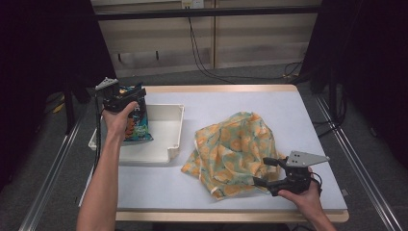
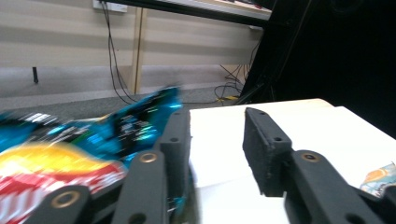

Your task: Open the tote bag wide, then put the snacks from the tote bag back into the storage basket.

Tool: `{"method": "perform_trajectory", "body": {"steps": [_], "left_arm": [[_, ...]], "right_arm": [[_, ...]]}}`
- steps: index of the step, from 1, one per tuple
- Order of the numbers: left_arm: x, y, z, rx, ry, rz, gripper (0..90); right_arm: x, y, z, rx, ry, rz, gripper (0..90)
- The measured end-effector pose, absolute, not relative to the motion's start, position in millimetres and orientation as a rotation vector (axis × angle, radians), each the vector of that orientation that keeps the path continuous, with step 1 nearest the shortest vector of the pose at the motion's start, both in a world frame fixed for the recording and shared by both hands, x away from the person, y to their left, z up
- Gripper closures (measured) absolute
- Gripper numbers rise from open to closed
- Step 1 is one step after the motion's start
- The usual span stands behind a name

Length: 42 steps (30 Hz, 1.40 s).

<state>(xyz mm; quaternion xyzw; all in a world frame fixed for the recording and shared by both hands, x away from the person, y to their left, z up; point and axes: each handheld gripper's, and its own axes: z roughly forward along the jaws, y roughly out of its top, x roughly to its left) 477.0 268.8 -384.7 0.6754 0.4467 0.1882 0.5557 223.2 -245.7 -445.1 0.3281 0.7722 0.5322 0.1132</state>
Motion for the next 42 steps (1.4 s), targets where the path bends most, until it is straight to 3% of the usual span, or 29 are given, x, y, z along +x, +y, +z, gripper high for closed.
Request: {"method": "perform_trajectory", "body": {"steps": [7,12,22,34,37,42], "left_arm": [[463,278,-373,1.608,1.029,0.430,52.3],[449,285,-365,1.650,1.003,0.435,51.1],[417,288,-362,1.740,0.955,0.455,63.2],[386,307,-380,1.825,0.969,0.465,63.2],[377,313,-392,1.846,0.988,0.446,68.9],[372,328,-410,1.861,1.048,0.438,89.5]], "right_arm": [[223,-245,-445,0.952,2.268,1.559,18.3],[222,-245,-445,0.956,2.267,1.556,18.3],[221,-245,-445,0.955,2.260,1.556,18.2],[222,-244,-445,0.962,2.260,1.559,17.9],[221,-244,-445,0.967,2.258,1.563,17.9],[223,-247,-446,0.972,2.255,1.559,17.8]]}}
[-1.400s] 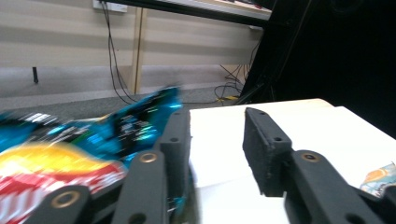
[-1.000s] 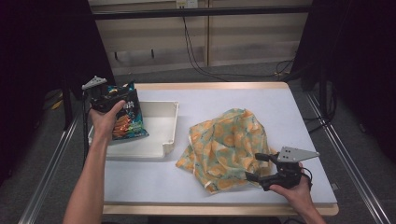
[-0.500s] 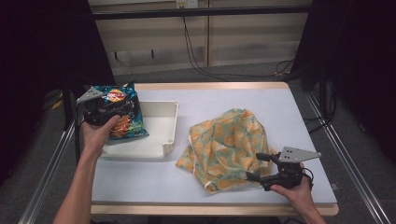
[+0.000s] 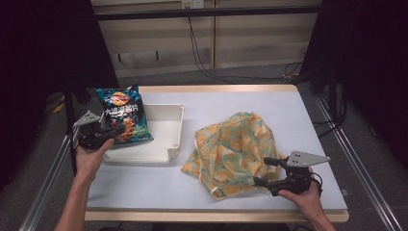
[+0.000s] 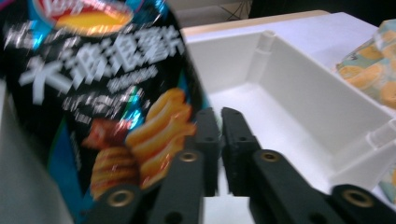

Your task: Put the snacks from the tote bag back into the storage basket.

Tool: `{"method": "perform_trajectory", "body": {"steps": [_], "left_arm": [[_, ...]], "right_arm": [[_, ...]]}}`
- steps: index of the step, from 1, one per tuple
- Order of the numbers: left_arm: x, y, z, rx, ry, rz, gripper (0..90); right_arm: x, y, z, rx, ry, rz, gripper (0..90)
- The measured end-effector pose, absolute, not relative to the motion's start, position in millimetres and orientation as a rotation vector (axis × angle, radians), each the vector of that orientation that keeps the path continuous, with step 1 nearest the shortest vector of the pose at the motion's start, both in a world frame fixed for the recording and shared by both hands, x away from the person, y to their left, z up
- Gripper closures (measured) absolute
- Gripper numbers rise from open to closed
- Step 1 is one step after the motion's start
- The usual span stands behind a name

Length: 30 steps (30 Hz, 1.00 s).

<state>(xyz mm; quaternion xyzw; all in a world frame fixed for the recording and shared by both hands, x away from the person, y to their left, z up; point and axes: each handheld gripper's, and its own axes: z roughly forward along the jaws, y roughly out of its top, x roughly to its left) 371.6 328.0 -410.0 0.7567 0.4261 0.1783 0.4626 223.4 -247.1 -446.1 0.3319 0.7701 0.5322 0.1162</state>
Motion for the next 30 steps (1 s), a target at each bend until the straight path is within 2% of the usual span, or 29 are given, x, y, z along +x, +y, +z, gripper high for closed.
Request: {"method": "perform_trajectory", "body": {"steps": [18,30], "left_arm": [[367,336,-445,1.942,1.206,0.354,90.0],[371,328,-451,2.017,1.303,0.449,90.0]], "right_arm": [[220,-247,-447,0.970,2.259,1.544,17.8],[221,-243,-448,0.967,2.275,1.536,17.9]]}}
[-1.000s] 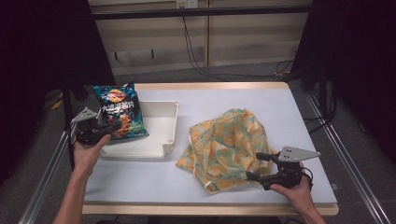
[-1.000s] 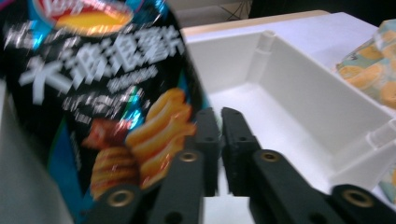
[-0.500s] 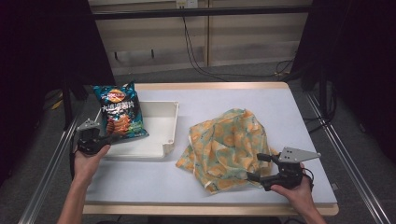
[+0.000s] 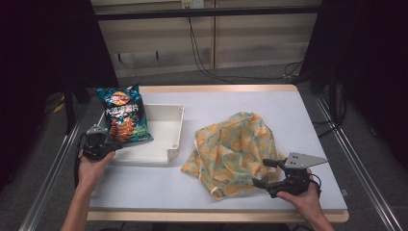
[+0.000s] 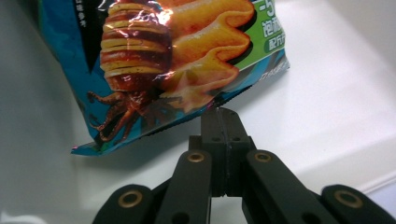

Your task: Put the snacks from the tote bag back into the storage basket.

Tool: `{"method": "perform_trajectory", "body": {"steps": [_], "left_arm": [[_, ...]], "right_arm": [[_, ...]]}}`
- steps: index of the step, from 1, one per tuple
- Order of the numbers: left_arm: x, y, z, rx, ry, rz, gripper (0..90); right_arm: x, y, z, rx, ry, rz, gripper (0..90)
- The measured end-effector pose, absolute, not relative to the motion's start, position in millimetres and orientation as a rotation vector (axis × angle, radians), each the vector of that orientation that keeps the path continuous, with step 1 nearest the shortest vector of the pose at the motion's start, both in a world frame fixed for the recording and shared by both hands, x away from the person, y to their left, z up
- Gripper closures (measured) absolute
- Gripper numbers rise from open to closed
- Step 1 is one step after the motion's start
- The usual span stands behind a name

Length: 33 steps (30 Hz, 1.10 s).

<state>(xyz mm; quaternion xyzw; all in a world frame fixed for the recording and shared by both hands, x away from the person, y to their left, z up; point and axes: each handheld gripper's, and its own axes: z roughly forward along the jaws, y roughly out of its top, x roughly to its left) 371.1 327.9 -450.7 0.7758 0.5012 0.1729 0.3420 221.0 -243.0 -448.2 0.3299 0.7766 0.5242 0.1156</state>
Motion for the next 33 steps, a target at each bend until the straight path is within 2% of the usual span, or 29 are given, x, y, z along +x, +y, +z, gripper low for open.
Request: {"method": "perform_trajectory", "body": {"steps": [5,9,25,33], "left_arm": [[376,316,-447,2.065,1.291,0.443,90.0],[388,313,-450,2.077,1.365,0.435,90.0],[413,308,-458,1.967,1.583,0.445,90.0],[423,308,-463,1.970,1.611,0.435,90.0]], "right_arm": [[220,-243,-448,0.966,2.274,1.536,17.8],[220,-243,-448,0.962,2.277,1.535,17.8],[221,-242,-449,0.954,2.286,1.530,17.7],[220,-243,-449,0.956,2.284,1.527,17.7]]}}
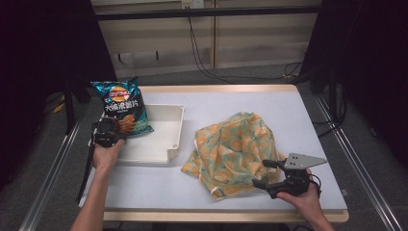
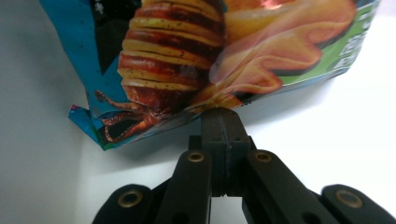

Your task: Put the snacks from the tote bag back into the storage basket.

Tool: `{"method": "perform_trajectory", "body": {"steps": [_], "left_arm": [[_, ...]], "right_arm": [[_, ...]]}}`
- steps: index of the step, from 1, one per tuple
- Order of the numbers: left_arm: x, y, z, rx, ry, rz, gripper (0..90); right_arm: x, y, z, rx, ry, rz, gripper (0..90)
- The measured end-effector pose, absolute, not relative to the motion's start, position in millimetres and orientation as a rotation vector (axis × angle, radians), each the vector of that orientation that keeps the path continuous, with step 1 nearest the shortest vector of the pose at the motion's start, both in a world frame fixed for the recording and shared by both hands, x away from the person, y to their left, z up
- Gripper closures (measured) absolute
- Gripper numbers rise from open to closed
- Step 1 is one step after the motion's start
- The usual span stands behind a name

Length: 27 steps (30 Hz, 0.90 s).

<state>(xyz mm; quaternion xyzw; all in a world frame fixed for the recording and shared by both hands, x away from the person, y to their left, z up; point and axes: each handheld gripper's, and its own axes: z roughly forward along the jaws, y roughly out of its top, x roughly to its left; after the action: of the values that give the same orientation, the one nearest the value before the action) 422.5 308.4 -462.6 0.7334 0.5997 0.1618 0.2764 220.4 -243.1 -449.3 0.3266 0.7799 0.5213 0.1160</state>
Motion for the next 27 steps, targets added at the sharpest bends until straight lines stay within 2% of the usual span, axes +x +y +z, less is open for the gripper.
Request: {"method": "perform_trajectory", "body": {"steps": [10,16,22,27], "left_arm": [[429,308,-464,1.977,1.591,0.439,87.6],[423,307,-459,1.977,1.559,0.433,90.0],[410,309,-449,1.943,1.492,0.431,90.0],[390,316,-440,1.921,1.355,0.437,90.0]], "right_arm": [[220,-243,-449,0.955,2.287,1.528,17.7],[220,-243,-449,0.958,2.280,1.529,17.7],[219,-244,-448,0.961,2.277,1.528,17.8],[218,-244,-448,0.958,2.271,1.530,17.8]]}}
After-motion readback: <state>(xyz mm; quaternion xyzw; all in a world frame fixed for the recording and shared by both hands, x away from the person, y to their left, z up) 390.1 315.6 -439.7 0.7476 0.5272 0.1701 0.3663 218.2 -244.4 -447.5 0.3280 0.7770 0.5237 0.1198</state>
